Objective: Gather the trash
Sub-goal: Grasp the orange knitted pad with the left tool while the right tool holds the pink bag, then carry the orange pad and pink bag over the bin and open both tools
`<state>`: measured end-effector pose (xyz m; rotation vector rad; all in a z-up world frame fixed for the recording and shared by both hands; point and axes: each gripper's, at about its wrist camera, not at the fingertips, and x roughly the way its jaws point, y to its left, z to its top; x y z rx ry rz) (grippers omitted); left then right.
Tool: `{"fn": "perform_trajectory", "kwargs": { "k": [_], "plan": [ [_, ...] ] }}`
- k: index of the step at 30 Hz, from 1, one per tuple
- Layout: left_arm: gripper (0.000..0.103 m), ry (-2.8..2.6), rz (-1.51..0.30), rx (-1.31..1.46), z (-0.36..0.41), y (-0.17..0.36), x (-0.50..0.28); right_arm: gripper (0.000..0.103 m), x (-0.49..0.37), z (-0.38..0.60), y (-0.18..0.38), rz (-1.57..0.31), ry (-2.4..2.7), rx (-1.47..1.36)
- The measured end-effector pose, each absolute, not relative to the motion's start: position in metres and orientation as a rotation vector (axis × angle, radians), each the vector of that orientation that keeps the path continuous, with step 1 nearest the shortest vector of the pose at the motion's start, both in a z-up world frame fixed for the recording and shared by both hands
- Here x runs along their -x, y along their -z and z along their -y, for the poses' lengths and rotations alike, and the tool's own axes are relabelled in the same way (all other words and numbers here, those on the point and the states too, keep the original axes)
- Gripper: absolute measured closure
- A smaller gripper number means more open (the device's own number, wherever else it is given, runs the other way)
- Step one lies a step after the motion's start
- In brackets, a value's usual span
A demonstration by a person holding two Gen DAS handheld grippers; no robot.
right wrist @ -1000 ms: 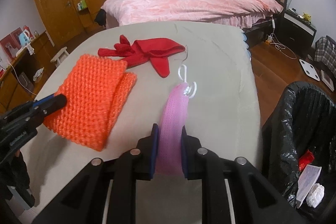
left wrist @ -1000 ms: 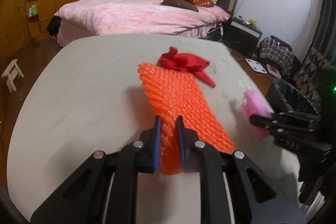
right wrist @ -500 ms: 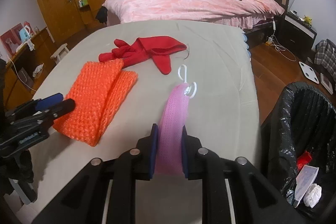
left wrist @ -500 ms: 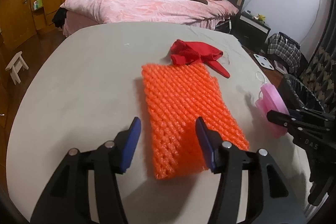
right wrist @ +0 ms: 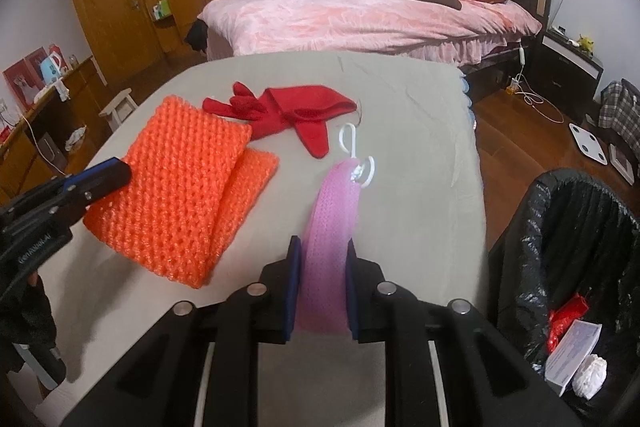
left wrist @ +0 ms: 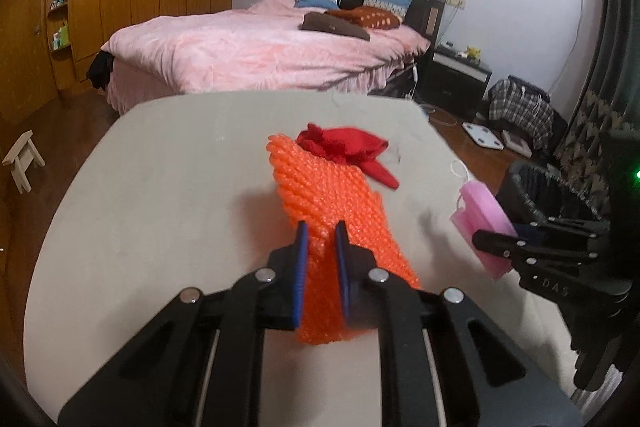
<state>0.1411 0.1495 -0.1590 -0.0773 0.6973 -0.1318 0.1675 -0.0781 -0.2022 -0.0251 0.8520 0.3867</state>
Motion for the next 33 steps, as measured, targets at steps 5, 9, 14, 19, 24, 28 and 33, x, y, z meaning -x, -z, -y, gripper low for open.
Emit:
{"fn": "perform_trajectory", "kwargs": {
  "k": [5, 9, 14, 19, 24, 28, 33],
  "plan": [
    [0.091, 0.129, -0.664, 0.101, -0.152, 0.144, -0.137, 0.083, -0.162, 0.082, 0.183, -0.813, -0.395, 0.015],
    [0.091, 0.14, -0.641, 0.098, -0.148, 0.13, -0.133, 0.083, -0.155, 0.085, 0.163, -0.773, -0.396, 0.018],
    [0.091, 0.152, -0.631, 0.082, -0.138, 0.12, -0.128, 0.083, -0.146, 0.093, 0.139, -0.728, -0.395, 0.006],
    [0.091, 0.166, -0.626, 0.071, -0.127, 0.112, -0.125, 0.083, -0.139, 0.103, 0.12, -0.695, -0.382, -0.013],
    [0.091, 0.172, -0.619, 0.062, -0.116, 0.103, -0.121, 0.083, -0.131, 0.112, 0.107, -0.676, -0.368, -0.024],
    [0.091, 0.181, -0.609, 0.054, -0.105, 0.095, -0.118, 0.083, -0.123, 0.121, 0.099, -0.663, -0.351, -0.029],
    [0.091, 0.198, -0.595, 0.035, -0.09, 0.086, -0.114, 0.083, -0.111, 0.136, 0.091, -0.646, -0.322, -0.034]
  ]
}}
